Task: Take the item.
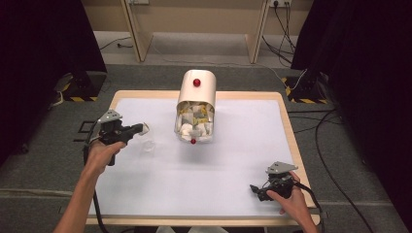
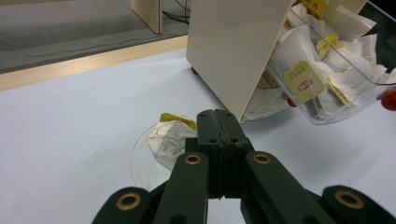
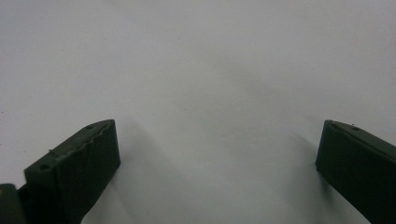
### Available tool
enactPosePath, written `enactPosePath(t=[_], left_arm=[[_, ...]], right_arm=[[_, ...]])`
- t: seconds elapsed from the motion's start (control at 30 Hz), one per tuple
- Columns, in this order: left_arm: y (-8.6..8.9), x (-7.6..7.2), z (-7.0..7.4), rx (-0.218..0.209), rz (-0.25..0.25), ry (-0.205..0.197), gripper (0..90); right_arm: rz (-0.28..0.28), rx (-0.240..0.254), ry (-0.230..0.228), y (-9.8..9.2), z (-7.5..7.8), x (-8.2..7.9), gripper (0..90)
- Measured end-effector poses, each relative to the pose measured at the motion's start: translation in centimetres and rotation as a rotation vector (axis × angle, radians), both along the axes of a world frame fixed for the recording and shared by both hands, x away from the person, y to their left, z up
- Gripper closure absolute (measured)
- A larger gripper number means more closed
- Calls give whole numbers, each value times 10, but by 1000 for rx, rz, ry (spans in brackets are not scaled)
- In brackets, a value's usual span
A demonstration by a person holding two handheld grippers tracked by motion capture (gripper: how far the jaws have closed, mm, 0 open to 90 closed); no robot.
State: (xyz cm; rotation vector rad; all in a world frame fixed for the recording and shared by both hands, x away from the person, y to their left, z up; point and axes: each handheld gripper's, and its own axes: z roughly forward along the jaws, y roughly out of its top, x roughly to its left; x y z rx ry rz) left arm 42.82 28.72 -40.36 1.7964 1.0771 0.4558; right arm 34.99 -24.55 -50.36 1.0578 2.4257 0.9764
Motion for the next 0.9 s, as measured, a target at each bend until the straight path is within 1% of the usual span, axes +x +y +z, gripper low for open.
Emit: enactPosePath(t=[0.27,0.37,0.6,0.73,0.77,0.8,0.83,0.87,0.9], left_arm=[[0,6,-7,0,8,18,888],[-1,7,-9,14,5,25,884],[-4,11,-14,25,-7,40,875],[-5,13,-15,24,-2,39,841],[-5,13,-14,7,5,37,823],[-5,13,-13,-1,7,35,807],[-5,13,-13,-1,7,35,786],[-5,12,-12,-4,9,32,786],[-5,11,-11,-9,15,30,721]], right_arm=[[2,-1,-2,0,0,0,2],[0,0,0,0,0,0,2],[0,0,0,0,0,0,2],[0,0,0,0,0,0,2],[0,0,0,0,0,0,2],[2,-1,-2,0,0,0,2],[2,-1,-2,0,0,0,2],[2,-1,-2,0,0,0,2],[0,0,-1,0,0,0,2]])
